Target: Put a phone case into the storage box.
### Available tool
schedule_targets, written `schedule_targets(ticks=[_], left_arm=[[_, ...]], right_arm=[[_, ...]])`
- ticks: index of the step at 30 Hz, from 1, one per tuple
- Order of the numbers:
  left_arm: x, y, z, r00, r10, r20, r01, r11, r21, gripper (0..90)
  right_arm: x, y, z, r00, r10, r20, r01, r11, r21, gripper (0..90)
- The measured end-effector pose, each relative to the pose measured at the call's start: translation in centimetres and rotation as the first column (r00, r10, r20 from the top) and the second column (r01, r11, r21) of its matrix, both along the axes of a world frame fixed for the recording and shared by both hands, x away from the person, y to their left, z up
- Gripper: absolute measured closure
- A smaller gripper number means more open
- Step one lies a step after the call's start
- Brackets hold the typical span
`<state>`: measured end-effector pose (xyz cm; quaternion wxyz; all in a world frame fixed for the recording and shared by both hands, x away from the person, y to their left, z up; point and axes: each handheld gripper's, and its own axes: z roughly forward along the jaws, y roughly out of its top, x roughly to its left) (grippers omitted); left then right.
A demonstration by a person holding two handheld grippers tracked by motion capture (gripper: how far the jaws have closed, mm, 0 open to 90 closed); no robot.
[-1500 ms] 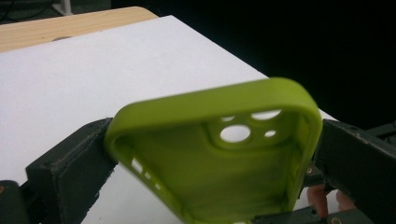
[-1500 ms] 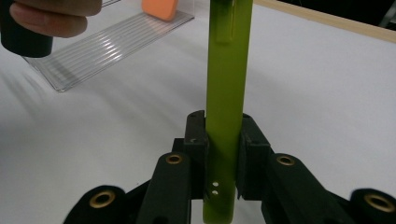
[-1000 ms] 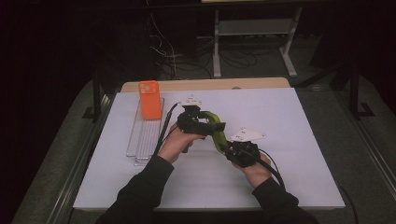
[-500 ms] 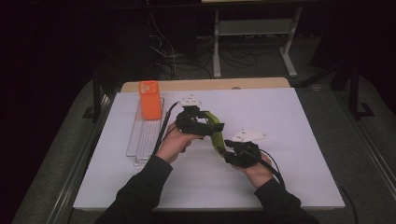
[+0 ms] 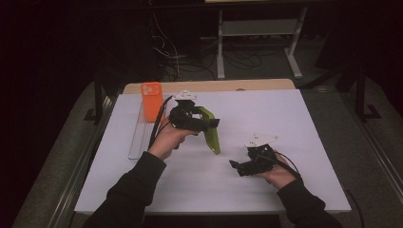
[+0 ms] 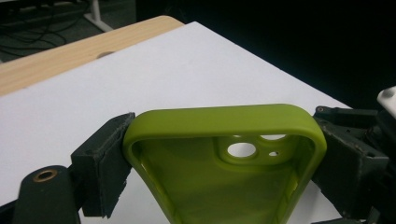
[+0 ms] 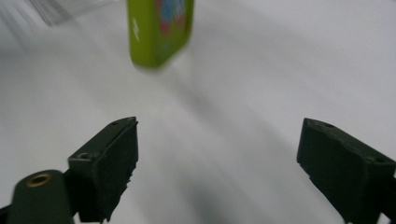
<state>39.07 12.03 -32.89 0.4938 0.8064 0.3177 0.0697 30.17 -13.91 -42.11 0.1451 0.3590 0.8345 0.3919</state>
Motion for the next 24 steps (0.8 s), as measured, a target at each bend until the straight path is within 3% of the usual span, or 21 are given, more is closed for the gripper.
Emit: schedule_targets(ticks=[3, 6, 14, 20, 24], left_arm=[[0.1, 0.7, 0.9, 0.9997, 0.022, 0.012, -0.023, 0.9996, 0.016, 14.6], [0.3, 1.4, 1.9, 0.9989, 0.041, 0.024, -0.042, 0.9986, 0.031, 14.6], [1.2, 3.9, 4.1, 0.9918, 0.111, 0.063, -0.114, 0.9917, 0.058, 14.6], [1.9, 6.3, 5.0, 0.9786, 0.187, 0.085, -0.194, 0.9774, 0.083, 14.6], [2.6, 7.9, 5.6, 0.9637, 0.244, 0.109, -0.256, 0.9597, 0.116, 14.6]], right_arm=[[-0.2, -0.6, -0.6, 0.9989, 0.031, -0.034, -0.031, 0.999, -0.019, 0.9], [-0.4, -1.0, -1.0, 0.9967, 0.049, -0.065, -0.051, 0.998, -0.031, 0.0], [-0.9, -3.0, -1.4, 0.9982, 0.026, -0.055, -0.027, 0.999, -0.017, 0.0], [-1.4, -4.0, -1.5, 0.9992, 0.022, -0.032, -0.021, 1.000, 0.008, 0.0], [-1.6, -4.3, -1.7, 0.9991, 0.016, -0.040, -0.015, 1.000, 0.011, 0.0]])
